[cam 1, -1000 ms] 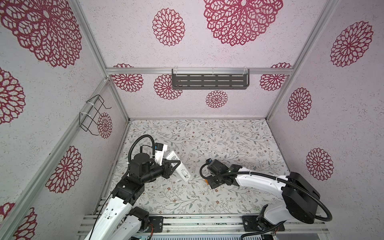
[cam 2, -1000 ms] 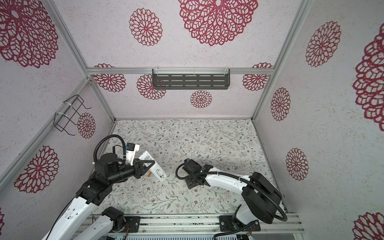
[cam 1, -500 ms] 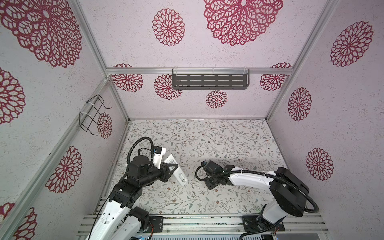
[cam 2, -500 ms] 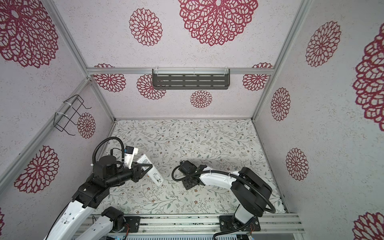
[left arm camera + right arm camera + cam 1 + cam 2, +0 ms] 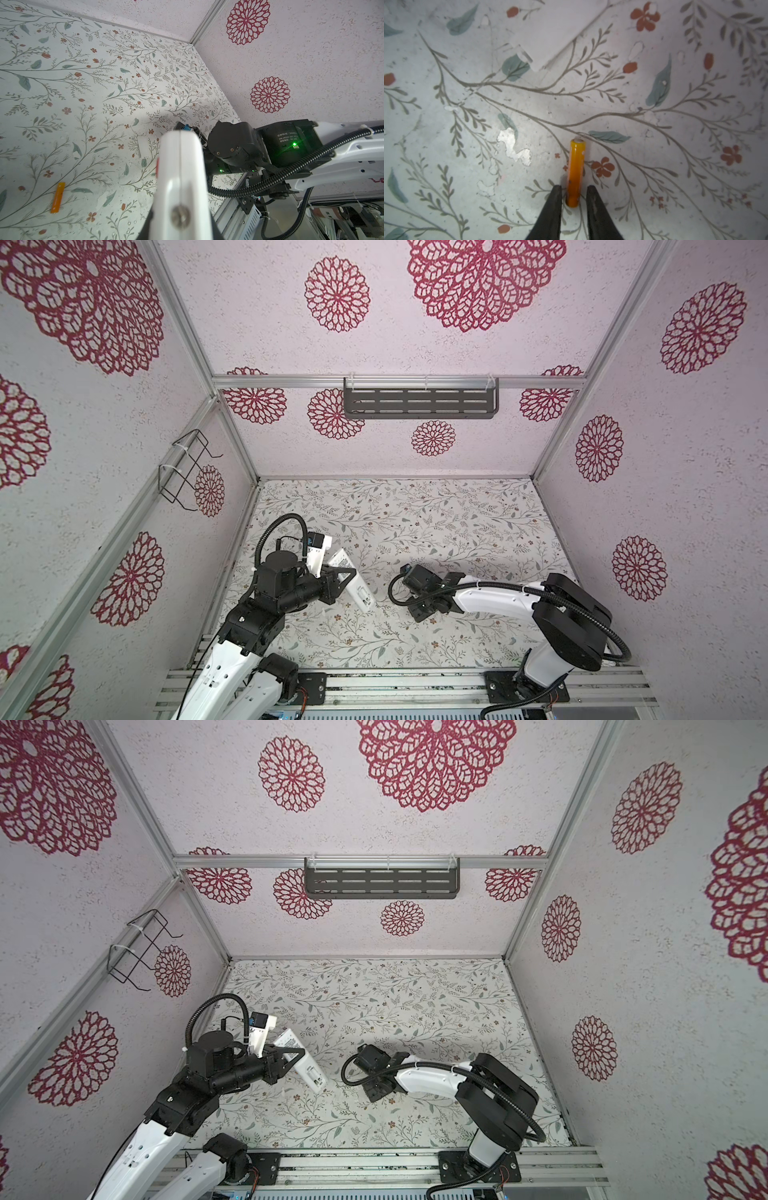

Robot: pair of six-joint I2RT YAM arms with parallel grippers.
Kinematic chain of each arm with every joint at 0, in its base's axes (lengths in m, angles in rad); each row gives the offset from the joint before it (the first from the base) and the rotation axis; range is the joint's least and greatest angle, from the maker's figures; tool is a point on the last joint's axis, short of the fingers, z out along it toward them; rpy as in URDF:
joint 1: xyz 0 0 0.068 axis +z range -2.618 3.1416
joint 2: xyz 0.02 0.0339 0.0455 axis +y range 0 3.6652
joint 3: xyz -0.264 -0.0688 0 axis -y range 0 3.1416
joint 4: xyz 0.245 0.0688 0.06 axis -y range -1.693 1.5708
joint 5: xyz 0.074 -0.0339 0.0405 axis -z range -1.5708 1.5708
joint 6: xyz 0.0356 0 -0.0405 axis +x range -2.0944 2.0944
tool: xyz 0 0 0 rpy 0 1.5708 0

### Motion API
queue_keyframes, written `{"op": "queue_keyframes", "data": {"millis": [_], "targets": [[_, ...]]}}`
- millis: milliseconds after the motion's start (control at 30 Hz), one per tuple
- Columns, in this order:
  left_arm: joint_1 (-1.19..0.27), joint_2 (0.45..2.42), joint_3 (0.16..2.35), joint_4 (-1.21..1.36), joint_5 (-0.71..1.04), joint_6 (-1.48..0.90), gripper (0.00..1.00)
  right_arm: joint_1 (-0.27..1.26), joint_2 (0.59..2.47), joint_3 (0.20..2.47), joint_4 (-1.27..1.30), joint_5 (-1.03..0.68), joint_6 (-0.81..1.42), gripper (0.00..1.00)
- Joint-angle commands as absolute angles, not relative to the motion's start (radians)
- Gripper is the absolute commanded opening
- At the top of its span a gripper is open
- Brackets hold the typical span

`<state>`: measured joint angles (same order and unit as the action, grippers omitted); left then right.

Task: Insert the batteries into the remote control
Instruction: 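Close the right gripper on the orange battery's end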

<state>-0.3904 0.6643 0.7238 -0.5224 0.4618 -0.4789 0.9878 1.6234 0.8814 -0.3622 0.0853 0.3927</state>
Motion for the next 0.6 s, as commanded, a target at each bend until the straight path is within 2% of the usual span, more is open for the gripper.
{"op": "queue_keyframes", "data": {"millis": [0,267,567], "targets": [[-0.380,0.664,0.752,-0.511,0.471,-0.461,0.00,0.993,1.626,0.901,-0.357,0.111,0.393,0.22],[-0.380,0.668,0.752,-0.508,0.468,-0.462,0.00,0.992,1.627,0.894,-0.339,0.110,0.382,0.21],[-0.379,0.683,0.747,-0.495,0.469,-0.478,0.00,0.993,1.604,0.880,-0.324,0.109,0.372,0.13]]}}
